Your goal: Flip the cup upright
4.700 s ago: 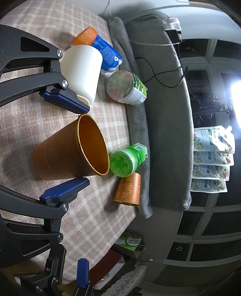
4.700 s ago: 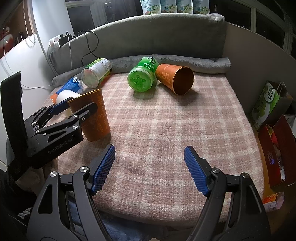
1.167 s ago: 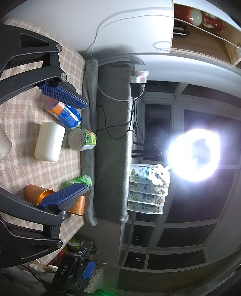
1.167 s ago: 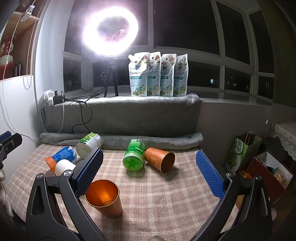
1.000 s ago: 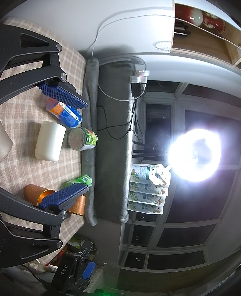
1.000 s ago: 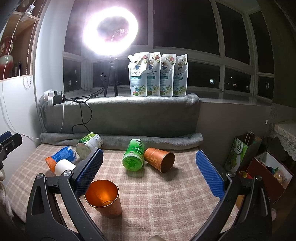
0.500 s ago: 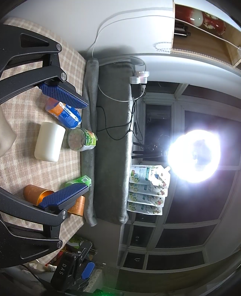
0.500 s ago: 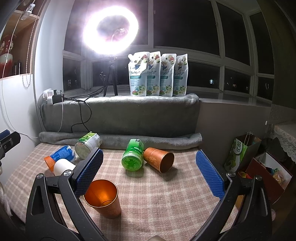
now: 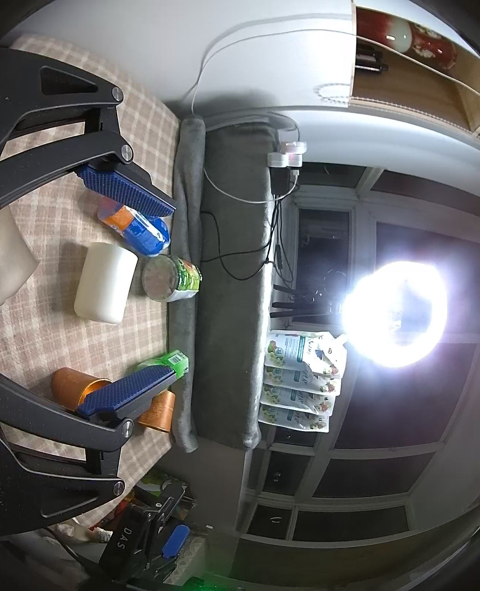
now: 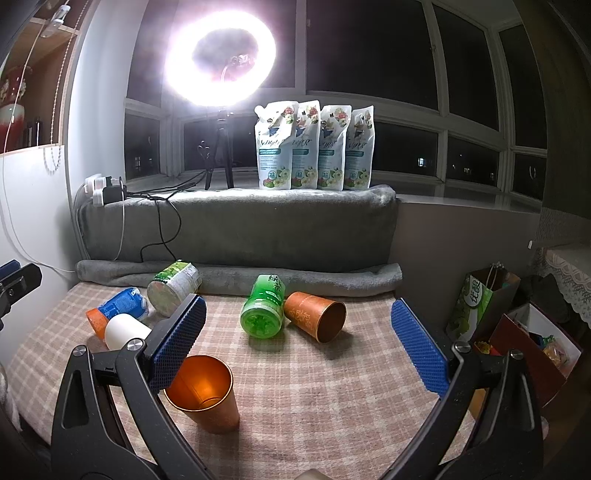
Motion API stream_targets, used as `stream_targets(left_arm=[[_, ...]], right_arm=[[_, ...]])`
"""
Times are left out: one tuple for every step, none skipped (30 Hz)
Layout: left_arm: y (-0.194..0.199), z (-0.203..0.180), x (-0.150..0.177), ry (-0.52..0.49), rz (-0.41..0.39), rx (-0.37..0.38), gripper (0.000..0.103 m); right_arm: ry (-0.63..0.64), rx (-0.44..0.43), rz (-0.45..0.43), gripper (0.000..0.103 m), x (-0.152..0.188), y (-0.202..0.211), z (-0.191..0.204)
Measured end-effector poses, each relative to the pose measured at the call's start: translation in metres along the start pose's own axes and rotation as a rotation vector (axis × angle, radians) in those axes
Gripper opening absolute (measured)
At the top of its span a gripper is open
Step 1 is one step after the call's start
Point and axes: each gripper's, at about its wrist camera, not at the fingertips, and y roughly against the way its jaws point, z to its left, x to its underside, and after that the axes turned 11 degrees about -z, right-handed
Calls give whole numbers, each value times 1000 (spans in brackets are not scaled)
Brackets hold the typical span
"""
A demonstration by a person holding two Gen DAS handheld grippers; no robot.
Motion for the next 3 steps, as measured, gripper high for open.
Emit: stream_targets(left_arm=[[0, 0, 0, 0, -2, -3, 83], [0, 0, 1, -1, -5, -6, 83], [0, 0, 0, -1, -6, -9, 83]], right_arm=[[1, -1, 1, 102, 0, 0, 0], [2, -1, 1, 102, 0, 0, 0], [3, 0, 1, 102, 0, 0, -1]])
